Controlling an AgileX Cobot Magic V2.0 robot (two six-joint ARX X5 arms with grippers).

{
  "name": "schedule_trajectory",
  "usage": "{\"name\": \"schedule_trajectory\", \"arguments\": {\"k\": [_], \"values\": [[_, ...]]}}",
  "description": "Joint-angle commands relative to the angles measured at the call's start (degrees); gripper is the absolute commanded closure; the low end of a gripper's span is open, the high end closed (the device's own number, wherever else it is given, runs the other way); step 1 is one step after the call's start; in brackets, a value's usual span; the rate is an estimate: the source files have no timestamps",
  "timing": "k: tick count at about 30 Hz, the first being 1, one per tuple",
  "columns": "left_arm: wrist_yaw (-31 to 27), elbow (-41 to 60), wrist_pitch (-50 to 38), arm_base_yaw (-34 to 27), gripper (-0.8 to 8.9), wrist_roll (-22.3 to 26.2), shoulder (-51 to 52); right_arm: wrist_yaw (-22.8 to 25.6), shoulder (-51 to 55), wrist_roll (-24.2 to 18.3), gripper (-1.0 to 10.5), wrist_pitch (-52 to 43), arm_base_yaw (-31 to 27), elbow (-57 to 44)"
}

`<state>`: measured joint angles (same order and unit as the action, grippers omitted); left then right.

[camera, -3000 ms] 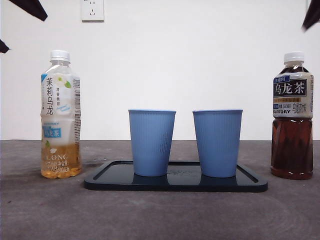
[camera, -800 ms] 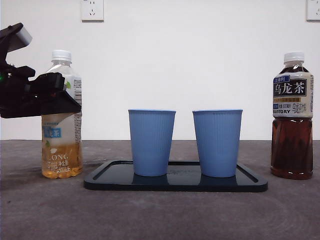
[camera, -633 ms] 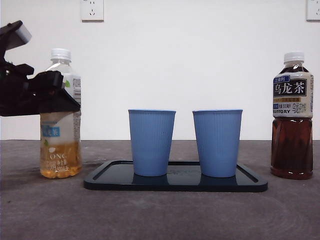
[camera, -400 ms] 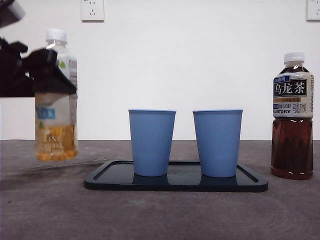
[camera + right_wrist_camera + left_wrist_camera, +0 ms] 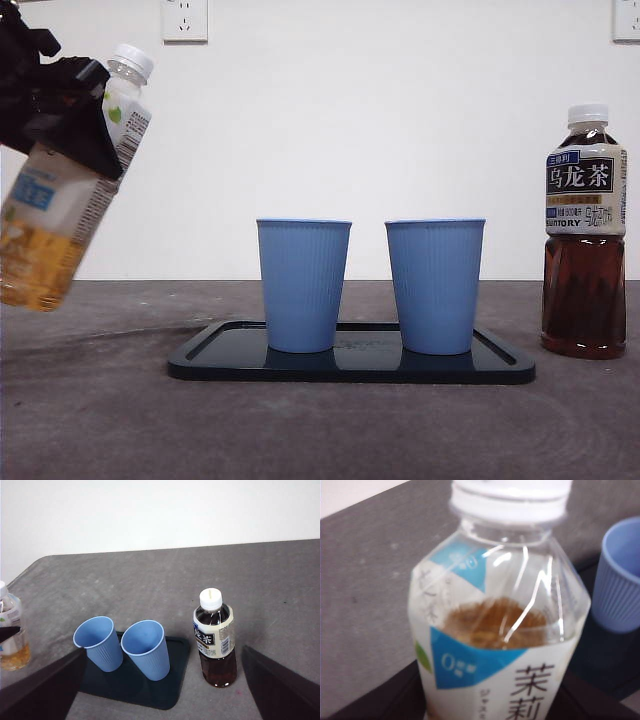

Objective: Pour the drink into the cup

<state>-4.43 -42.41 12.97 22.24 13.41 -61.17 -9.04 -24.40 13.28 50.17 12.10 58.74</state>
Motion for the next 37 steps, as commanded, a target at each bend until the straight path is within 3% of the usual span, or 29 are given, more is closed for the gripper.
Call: {"name": "schedule_trajectory", "arguments": {"k": [1,7,15,29,37], "values": [[-4.13,-3.43,0.35,3.10,5.65,6.27,0.11,0.04,-0.17,-0.90,4.5,-1.01,0.15,1.07],[-17.40,-5.99,3.34,11.06,5.66,14.47,-1.09,-0.02,-0.17,-0.87,4.5,-1.05,0.15,1.07],[-29.83,-11.76,8.44,17.46,5.66,16.61,-7.21,-1.53,-0.17,-0.39,4.5,-1.03,0.15,1.07],[-36.79,-25.99,19.08,21.31,5.67,18.60,-22.38,-1.95,-0.17,-0.39,4.5,-0.96,0.15,1.05],[-46.71,-26.80,19.61,23.98,5.67,23.82,-28.37,-1.90,-0.17,-0.44,4.5,-0.90,0.15,1.07]]}}
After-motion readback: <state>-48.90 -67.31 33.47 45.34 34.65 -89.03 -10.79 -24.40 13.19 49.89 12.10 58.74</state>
